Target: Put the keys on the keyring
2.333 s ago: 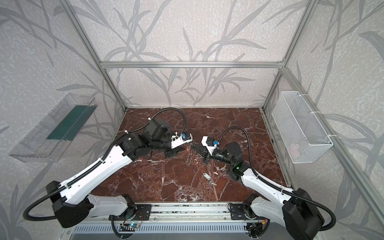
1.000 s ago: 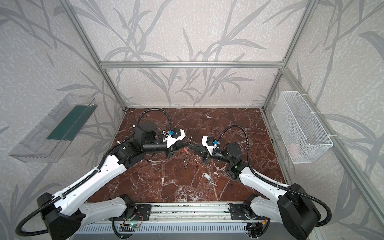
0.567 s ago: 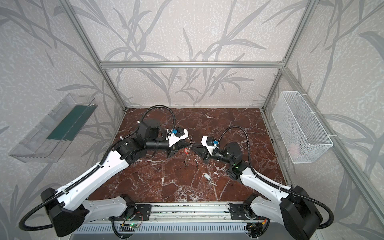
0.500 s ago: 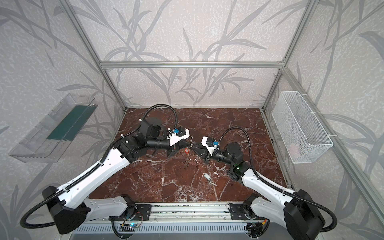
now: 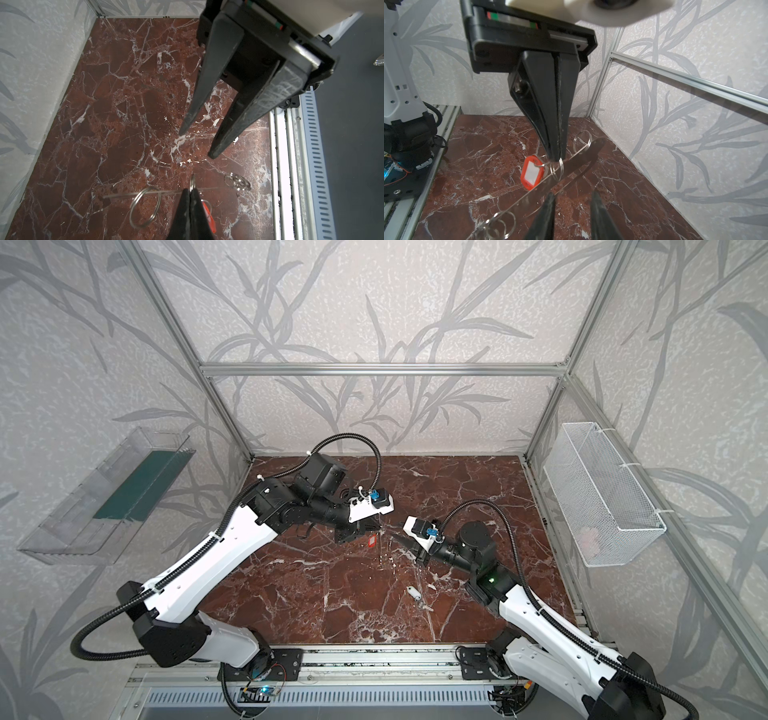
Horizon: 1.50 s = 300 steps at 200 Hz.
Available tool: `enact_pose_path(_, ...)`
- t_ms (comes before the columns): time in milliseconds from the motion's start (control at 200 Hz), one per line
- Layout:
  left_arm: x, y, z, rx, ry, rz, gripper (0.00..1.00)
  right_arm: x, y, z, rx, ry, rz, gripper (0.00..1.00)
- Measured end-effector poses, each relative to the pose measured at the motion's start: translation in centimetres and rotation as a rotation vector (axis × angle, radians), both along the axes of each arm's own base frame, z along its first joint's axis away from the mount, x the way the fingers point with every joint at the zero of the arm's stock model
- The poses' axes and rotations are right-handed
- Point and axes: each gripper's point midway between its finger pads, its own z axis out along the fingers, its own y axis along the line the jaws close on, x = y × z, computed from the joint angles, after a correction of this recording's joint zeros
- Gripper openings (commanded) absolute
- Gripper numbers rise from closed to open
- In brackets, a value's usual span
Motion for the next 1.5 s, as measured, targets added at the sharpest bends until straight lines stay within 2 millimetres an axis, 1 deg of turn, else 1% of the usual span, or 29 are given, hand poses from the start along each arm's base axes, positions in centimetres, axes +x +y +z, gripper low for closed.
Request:
enact_pose_path(125,-0.4,-0.1,-0.4,0.035,0.007,-0.012,0.00,-0.1,0.4,0.0,-0.010,-0.004,0.018,0.26)
enact_pose_path(375,-0.8,-0.4,0.2,0.050,-0.012,-0.031,0.00,-0.5,1.2,-1.1,-0.025,0.030,0.071,0.25)
enact_pose_path(525,-1.1,-0.4,-0.1,0.065,-0.009,-0.040,0.00,-0.7,1.4,-1.0,-0.017,0.035,0.086,0.25)
enact_pose_path(710,-1.2,-0.6,-0.5,0.077,-0.010,-0.054,0.00,-0.7,1.9,-1.3,-0.009,0.054,0.108,0.22)
enact_pose_path(935,-1.2,-0.6,-0.6,0.083,-0.017,-0.060,0.00,-0.8,2.2,-1.6,-0.003,0.080,0.129,0.02)
enact_pose_path(960,-1.1,-0.7,-0.5,0.083,-0.021,-0.061,0.00,-0.8,2.2,-1.5,-0.001,0.079,0.130,0.00)
enact_pose_path(1020,-1.1,-0.7,-0.5,0.084,-0.024,-0.062,0.00,-0.8,2.2,-1.5,0.000,0.081,0.130,0.00)
enact_pose_path(1040,-1.1,-0.7,-0.5,0.084,-0.024,-0.063,0.05,-0.8,2.2,-1.5,0.000,0.081,0.130,0.00)
enact_pose_path(1065,-1.1,-0.7,-0.5,0.084,-0.027,-0.061,0.15,-0.8,2.2,-1.5,0.002,0.083,0.130,0.00)
enact_pose_path(1085,-1.0,-0.7,-0.5,0.084,-0.031,-0.059,0.21,-0.8,2.2,-1.5,0.002,0.084,0.129,0.00)
enact_pose_path(1149,-0.5,-0.8,-0.4,0.073,-0.053,-0.042,0.33,-0.8,2.2,-1.4,0.010,0.090,0.125,0.00)
enact_pose_path(1204,-0.1,-0.7,-0.6,0.056,-0.075,-0.017,0.40,-0.7,2.1,-1.4,0.017,0.092,0.118,0.00)
enact_pose_path(1289,0.4,0.4,-1.4,0.032,-0.094,0.045,0.44,-0.5,2.0,-1.6,0.034,0.101,0.104,0.00)
enact_pose_path(1379,0.4,1.9,-2.0,-0.016,-0.103,0.117,0.44,-0.2,1.9,-1.5,0.054,0.103,0.086,0.00)
enact_pose_path(1499,0.4,3.2,-1.4,-0.110,-0.125,0.202,0.42,0.2,1.8,-1.0,0.086,0.103,0.065,0.00)
